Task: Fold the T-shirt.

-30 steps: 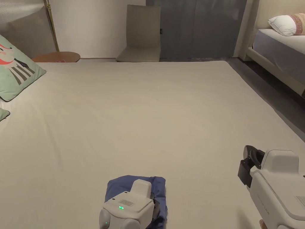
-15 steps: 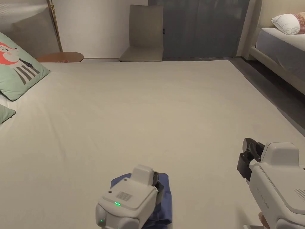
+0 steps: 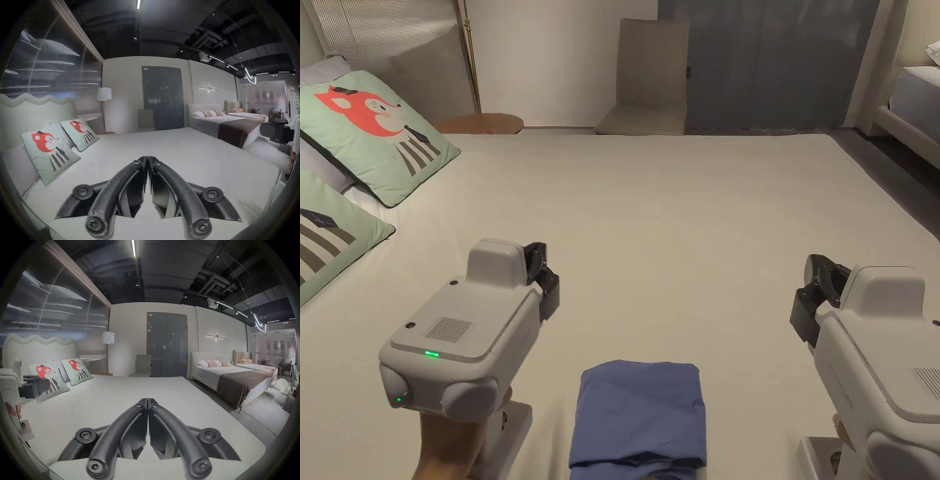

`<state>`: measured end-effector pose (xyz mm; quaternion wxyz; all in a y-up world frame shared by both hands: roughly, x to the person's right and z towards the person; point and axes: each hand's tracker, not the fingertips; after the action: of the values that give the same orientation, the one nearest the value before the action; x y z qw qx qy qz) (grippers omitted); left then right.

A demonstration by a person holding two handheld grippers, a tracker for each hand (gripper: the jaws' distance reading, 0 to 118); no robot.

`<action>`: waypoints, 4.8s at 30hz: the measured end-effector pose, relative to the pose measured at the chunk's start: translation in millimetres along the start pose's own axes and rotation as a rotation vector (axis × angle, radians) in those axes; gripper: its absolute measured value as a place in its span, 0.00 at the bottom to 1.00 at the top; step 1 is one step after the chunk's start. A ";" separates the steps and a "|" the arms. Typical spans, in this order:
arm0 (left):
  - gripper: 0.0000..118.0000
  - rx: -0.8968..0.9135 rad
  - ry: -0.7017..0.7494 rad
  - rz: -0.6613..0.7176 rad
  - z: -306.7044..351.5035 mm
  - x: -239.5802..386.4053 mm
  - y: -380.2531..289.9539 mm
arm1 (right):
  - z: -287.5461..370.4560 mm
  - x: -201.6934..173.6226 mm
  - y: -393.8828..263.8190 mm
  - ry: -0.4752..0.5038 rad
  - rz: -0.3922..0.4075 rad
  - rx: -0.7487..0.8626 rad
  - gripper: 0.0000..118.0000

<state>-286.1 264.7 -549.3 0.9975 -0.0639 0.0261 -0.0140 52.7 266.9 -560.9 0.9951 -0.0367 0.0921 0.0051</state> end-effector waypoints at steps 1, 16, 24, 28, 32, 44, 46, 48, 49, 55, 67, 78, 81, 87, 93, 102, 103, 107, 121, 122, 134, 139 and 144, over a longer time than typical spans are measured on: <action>0.00 0.009 0.012 0.004 0.3 -7.5 -1.0 | -0.9 -3.6 1.7 0.007 0.005 0.006 0.01; 0.00 0.047 0.113 0.042 6.4 -47.8 0.8 | -11.4 -25.5 5.3 0.039 0.027 0.020 0.01; 0.00 0.032 0.104 0.069 3.3 -48.2 -2.5 | -32.4 -41.3 -31.1 0.110 0.042 -0.158 0.01; 0.00 0.014 0.097 0.070 2.3 -44.7 -3.7 | -48.9 -56.9 -74.6 0.170 0.042 -0.319 0.01; 0.00 -0.006 0.087 0.078 -2.9 -46.9 -15.8 | -56.1 -72.0 -107.5 0.221 0.072 -0.483 0.01; 0.00 -0.244 -0.036 0.233 -30.6 -44.9 -69.5 | -91.7 -78.9 -179.3 0.227 0.073 -0.799 0.00; 0.00 -0.322 -0.079 0.308 -38.4 -43.3 -81.5 | -90.5 -73.2 -174.3 0.235 0.007 -0.816 0.00; 0.01 -0.407 -0.122 0.378 -47.6 -42.3 -95.1 | -90.7 -68.1 -174.6 0.246 -0.005 -0.816 0.00; 0.01 -0.457 -0.149 0.412 -50.7 -40.0 -99.9 | -90.6 -66.4 -174.7 0.250 -0.016 -0.816 0.00; 0.69 -0.740 -0.322 0.649 -75.4 -30.6 -133.6 | -86.8 -67.0 -171.8 0.247 -0.041 -0.810 0.00; 0.33 -0.925 -0.432 0.718 -94.2 -11.0 -181.2 | -83.6 -65.9 -170.5 0.268 -0.041 -0.796 0.00; 0.16 -0.892 -0.420 0.537 -89.1 -53.1 -142.2 | -69.1 -74.6 -114.5 0.255 -0.001 -0.499 0.00; 0.16 -0.886 -0.353 0.465 -91.8 -94.4 -135.2 | -68.4 -84.0 -91.1 0.232 0.023 -0.408 0.00; 0.16 -0.904 -0.175 0.340 -86.4 -200.1 -127.9 | -73.1 -109.6 -60.3 0.261 0.022 -0.329 0.00; 0.16 -0.889 0.051 0.295 -61.8 -316.7 -114.1 | -85.0 -143.3 -54.7 0.298 0.027 -0.297 0.00; 0.18 -0.904 0.261 0.308 -40.9 -437.1 -116.4 | -98.8 -182.0 -68.6 0.350 0.054 -0.324 0.00; 0.21 -0.891 0.264 0.310 -39.4 -441.1 -118.6 | -98.4 -184.7 -71.5 0.354 0.061 -0.326 0.00; 0.75 -0.901 0.302 0.282 -42.8 -447.8 -127.2 | -97.9 -192.3 -77.2 0.367 0.069 -0.342 0.01; 0.82 -0.564 0.409 0.126 -1.9 -352.9 -39.3 | -71.3 -167.6 -42.8 0.330 0.034 -0.211 0.01; 0.82 -0.517 0.414 0.093 3.9 -338.4 -29.3 | -68.9 -164.1 -40.7 0.328 0.029 -0.195 0.01; 0.81 -0.082 0.302 0.004 38.8 -176.6 42.9 | -34.1 -109.8 8.2 0.266 0.016 -0.005 0.01; 0.79 0.064 0.255 0.019 42.4 -116.4 39.5 | -20.5 -85.0 19.1 0.201 0.044 0.056 0.01; 0.71 0.184 0.240 0.008 40.6 -67.7 23.7 | -6.9 -63.3 27.1 0.121 0.066 0.099 0.01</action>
<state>-350.9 295.4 -508.8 0.9889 0.0300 0.1442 -0.0200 -11.3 293.1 -558.0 0.9875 0.0152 0.1535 0.0311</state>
